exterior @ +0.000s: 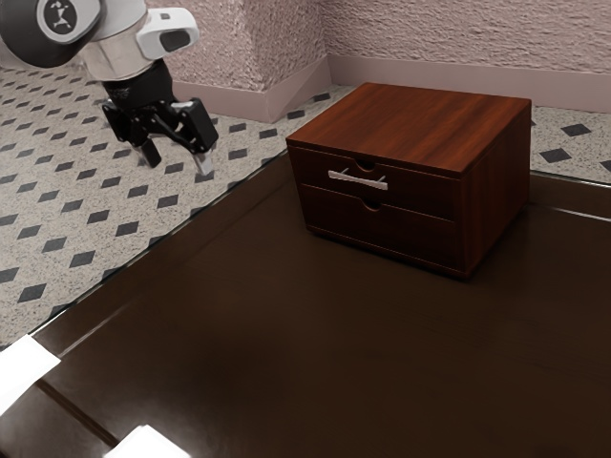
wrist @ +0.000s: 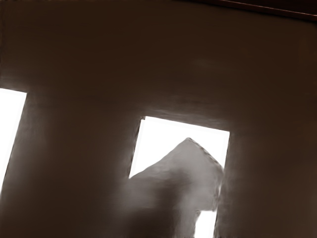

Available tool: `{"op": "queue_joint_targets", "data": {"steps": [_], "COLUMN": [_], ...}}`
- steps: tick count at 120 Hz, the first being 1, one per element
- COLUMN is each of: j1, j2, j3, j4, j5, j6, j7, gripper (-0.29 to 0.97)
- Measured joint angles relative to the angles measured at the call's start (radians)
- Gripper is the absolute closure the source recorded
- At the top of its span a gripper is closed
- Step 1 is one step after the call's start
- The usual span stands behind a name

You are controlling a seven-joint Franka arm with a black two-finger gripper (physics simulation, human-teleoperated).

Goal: Pull the drawer handle with one arm to open the drawer

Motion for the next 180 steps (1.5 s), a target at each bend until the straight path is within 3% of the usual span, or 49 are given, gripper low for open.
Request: {"op": "queue_joint_targets", "data": {"steps": [22,60,102,116,134,180], "j1": [-0.057,-0.061,0.05,0.054,-0.028,-0.043], "j2": [-0.008,-0.076,-0.056,-0.106,-0.124,0.049], "j3": [0.002,0.015,0.017,0.013,-0.007,-0.023], "j4": [0.011,0.09,0.013,-0.163,-0.295,-0.193], "j5": [-0.007,-0.022,-0.082,-0.08,-0.078,-0.117], "j6": [-0.005,-0.029,-0.02,0.058,0.206,0.505], "j7": [-0.002,-0.037,-0.556,-0.696,-0.841,-1.11], "gripper": [0.02,0.02,0.02,0.02,0.02,0.03]}}
